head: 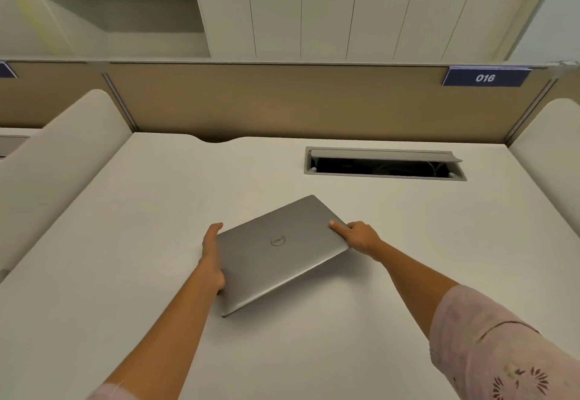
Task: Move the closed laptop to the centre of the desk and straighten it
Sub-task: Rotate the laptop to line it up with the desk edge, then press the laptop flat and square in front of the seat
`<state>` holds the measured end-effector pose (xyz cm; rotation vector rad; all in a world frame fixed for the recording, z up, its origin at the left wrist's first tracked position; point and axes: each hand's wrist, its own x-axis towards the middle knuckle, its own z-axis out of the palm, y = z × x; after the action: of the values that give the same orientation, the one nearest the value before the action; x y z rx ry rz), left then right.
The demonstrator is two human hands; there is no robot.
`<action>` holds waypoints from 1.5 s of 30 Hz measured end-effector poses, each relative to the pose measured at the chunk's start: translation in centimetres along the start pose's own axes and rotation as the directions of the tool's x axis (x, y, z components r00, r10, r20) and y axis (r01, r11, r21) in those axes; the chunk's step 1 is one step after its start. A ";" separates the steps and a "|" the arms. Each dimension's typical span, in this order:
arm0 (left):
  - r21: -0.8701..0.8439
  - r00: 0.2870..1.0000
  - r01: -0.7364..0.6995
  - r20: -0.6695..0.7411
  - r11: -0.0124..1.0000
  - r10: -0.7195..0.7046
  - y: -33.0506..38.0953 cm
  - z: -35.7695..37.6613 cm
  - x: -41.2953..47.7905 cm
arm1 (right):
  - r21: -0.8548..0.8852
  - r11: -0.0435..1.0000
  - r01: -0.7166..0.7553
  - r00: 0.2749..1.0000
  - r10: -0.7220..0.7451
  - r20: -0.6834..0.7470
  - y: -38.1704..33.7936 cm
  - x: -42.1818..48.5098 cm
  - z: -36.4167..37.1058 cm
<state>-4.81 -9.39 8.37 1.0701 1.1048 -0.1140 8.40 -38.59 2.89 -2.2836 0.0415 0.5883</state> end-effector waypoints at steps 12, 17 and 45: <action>0.249 0.970 -0.125 0.236 0.961 0.065 -1.2 6.4 1.3 | 0.108 0.988 -0.112 0.904 0.147 -0.402 8.0 -7.0 -0.8; 0.222 0.964 -0.109 0.261 0.969 0.049 -2.0 7.3 1.5 | 0.060 0.982 -0.179 0.865 0.186 -0.467 9.7 -8.7 0.0; 0.878 0.874 -0.402 0.284 0.260 0.395 -4.8 7.0 4.0 | -0.656 0.748 -0.101 0.780 -0.350 -0.519 8.8 -9.2 0.4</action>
<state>-0.85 -15.51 2.49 2.3874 0.6421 -0.3661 -1.74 -45.92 0.64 -3.0536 -0.0175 -0.3358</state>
